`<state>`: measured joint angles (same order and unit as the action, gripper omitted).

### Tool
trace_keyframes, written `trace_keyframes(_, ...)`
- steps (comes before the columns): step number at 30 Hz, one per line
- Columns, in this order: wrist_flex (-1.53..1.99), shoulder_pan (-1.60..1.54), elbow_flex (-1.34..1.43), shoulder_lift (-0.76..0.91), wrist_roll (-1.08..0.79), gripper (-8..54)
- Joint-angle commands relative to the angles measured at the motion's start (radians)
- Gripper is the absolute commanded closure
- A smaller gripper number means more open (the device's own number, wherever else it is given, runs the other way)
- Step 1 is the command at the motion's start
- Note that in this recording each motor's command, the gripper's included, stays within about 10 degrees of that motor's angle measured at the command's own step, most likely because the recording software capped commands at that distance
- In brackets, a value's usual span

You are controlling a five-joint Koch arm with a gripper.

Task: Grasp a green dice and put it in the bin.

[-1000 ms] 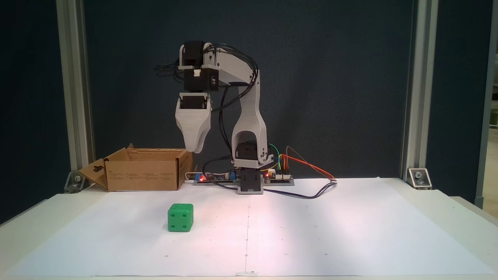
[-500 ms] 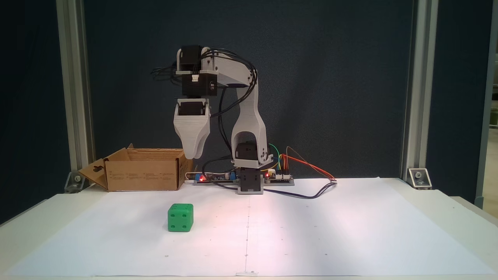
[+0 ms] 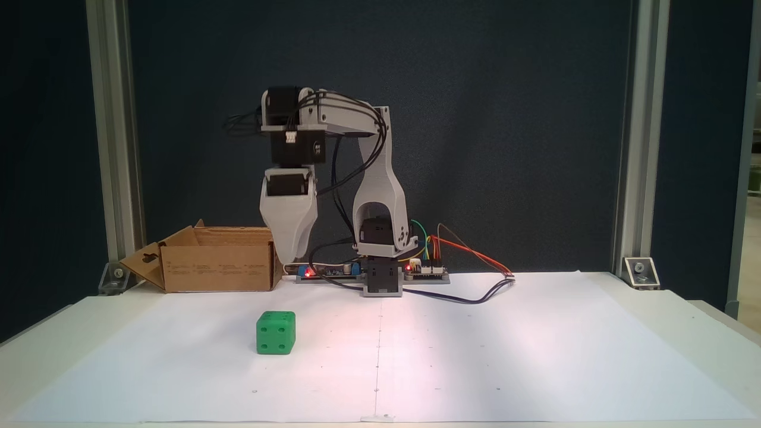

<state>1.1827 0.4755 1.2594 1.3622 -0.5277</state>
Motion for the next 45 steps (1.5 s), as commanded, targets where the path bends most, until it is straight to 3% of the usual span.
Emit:
trace_keyframes(1,-0.048,0.0,0.003,0.0,0.054,0.9)
trace_keyframes(16,-0.301,0.025,0.192,-0.044,0.054,0.9)
trace_keyframes(33,-0.304,0.077,0.261,-0.035,0.058,1.4)
trace_keyframes(45,-0.356,0.069,0.278,-0.006,0.164,1.6)
